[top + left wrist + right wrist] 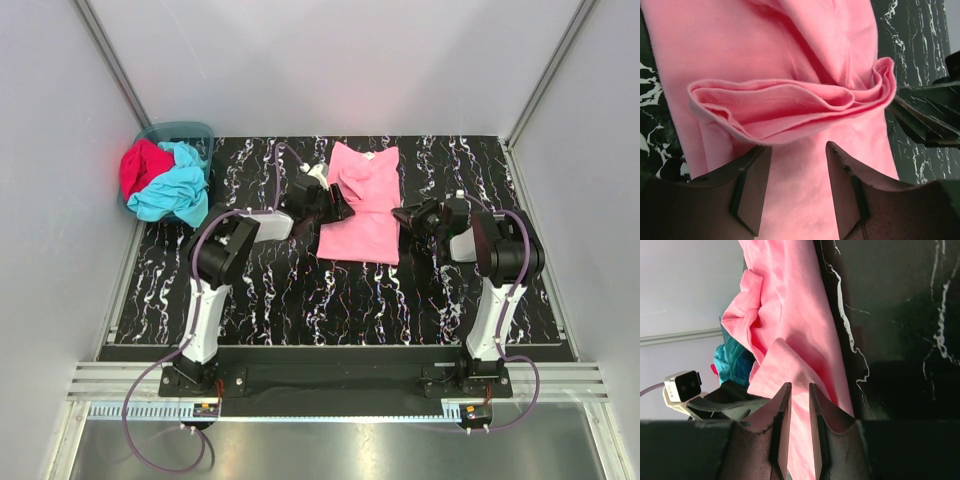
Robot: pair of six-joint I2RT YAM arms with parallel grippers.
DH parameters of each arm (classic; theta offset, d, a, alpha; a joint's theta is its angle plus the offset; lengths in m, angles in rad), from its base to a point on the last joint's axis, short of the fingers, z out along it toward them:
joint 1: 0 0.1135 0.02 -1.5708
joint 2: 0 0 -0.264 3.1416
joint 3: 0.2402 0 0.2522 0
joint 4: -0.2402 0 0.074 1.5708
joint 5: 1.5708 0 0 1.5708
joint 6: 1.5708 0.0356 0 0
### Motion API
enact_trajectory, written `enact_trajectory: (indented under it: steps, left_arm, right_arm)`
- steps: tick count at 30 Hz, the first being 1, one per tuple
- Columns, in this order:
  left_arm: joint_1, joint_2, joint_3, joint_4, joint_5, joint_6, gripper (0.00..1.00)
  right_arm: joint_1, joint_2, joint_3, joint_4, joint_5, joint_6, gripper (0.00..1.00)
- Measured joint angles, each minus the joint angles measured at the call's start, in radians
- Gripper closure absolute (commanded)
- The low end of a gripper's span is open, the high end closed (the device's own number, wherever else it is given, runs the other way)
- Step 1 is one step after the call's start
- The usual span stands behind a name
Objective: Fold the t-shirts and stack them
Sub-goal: Fold the tshirt
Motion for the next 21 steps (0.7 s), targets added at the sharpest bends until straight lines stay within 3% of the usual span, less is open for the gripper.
enact_trajectory:
  steps: [9, 21]
  left_arm:
    - [0.007, 0.038, 0.107, -0.01, 0.017, -0.002, 0.47]
    - [0.036, 0.038, 0.117, -0.018, 0.024, 0.002, 0.47]
  right_arm:
    - [0.0, -0.017, -0.034, 0.002, 0.0, -0.003, 0.74]
    - [0.0, -0.017, 0.002, 0.002, 0.0, -0.003, 0.74]
